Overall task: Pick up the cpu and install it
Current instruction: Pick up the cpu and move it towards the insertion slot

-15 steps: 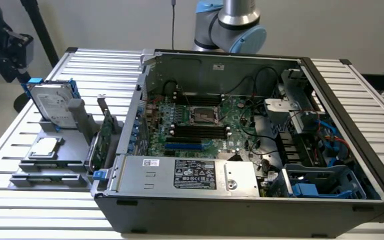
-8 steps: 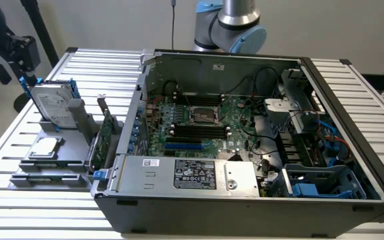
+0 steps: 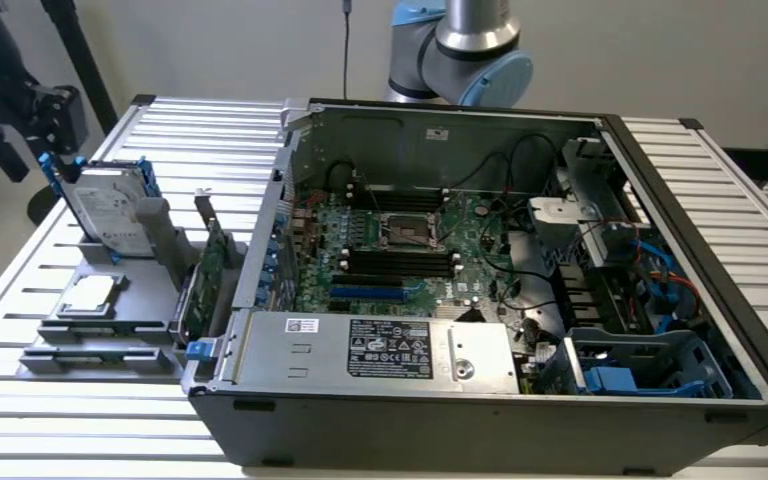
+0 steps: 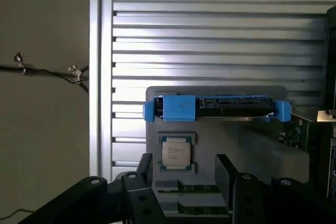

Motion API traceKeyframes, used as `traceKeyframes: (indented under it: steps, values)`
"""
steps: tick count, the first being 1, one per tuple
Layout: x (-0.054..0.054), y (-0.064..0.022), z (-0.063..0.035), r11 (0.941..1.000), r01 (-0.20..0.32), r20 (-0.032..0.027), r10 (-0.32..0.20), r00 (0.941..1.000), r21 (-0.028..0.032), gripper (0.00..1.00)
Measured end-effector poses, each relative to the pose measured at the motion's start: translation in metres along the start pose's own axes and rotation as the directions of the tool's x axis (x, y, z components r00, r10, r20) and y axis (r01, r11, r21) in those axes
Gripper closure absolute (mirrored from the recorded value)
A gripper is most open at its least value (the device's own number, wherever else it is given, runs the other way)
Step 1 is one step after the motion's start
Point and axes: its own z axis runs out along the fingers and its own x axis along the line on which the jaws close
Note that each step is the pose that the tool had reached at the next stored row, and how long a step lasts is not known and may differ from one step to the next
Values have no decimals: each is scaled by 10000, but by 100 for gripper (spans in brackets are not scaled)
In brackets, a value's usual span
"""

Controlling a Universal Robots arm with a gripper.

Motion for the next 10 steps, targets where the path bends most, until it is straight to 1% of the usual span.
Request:
traceKeyframes:
  steps: [4,10]
  values:
    - [-2,-9,74,9995,306,-11,-306,9995,1,40]
    - [-1,-42,181,9994,343,-13,-343,9994,2,40]
